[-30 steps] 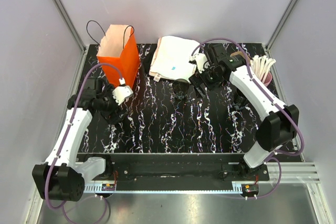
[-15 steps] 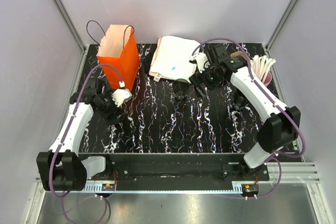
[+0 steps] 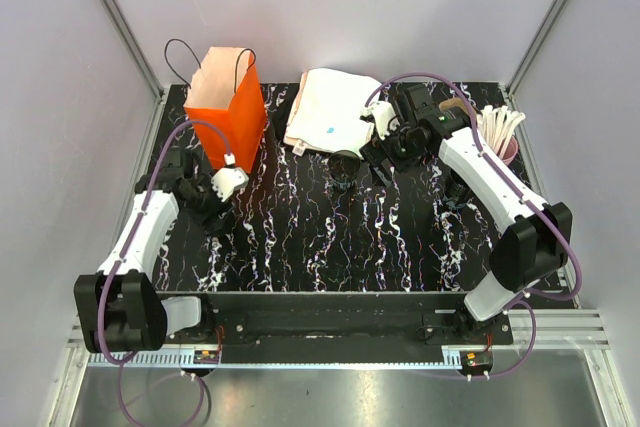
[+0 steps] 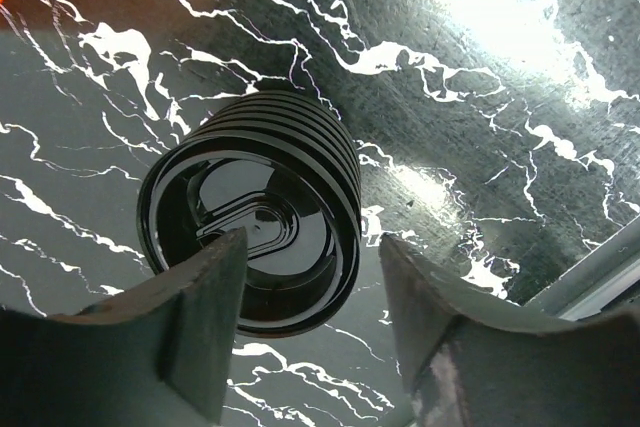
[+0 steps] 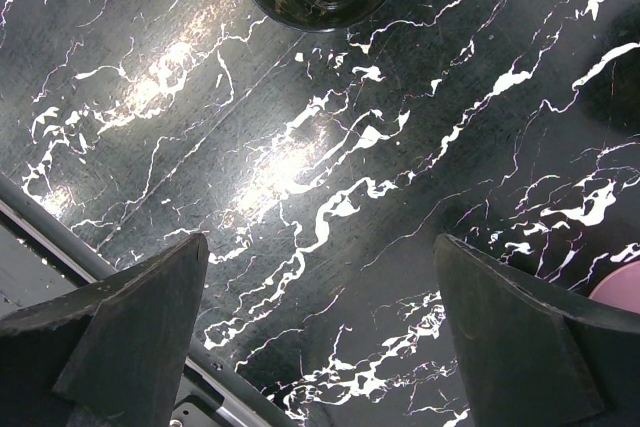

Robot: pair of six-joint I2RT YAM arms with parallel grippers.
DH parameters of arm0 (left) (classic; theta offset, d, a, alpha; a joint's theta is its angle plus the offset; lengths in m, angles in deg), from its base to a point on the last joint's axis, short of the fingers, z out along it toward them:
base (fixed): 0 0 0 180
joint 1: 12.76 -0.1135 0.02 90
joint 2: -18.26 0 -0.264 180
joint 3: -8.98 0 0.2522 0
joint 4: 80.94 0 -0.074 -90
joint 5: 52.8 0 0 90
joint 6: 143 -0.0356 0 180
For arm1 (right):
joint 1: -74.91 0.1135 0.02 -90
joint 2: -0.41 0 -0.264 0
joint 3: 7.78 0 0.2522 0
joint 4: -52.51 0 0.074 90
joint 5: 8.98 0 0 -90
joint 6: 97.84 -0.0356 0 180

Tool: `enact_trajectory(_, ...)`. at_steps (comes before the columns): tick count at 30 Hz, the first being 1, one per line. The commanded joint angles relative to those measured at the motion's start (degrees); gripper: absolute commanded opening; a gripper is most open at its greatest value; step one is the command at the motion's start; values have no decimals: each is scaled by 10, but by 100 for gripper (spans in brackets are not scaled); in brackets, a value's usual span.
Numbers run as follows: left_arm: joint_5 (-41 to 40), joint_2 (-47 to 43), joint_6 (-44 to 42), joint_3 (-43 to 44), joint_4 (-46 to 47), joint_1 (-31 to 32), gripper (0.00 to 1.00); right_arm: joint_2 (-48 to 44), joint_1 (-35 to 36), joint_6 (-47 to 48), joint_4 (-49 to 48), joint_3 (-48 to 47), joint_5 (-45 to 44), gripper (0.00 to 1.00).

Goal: Pack the takeout coffee

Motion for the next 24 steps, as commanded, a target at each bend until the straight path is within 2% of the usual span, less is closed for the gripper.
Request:
enact_trajectory(1, 8, 8, -9, -4, 23, -5, 56, -16, 5, 5, -14, 2, 9, 100)
enact_trajectory(6, 9, 13, -9, -4, 24, -8, 44, -15, 5, 5, -14, 2, 9, 100)
enact_trajectory(15, 13, 14, -13, -6, 18, -9, 31, -15, 5, 3, -16, 0, 5, 100)
enact_trajectory(19, 17, 13, -13, -3, 14, -10, 21, -14, 5, 2, -16, -2, 5, 100)
enact_trajectory(24, 24, 10, -11, 9, 5, -11, 18, -15, 5, 1, -15, -4, 4, 100)
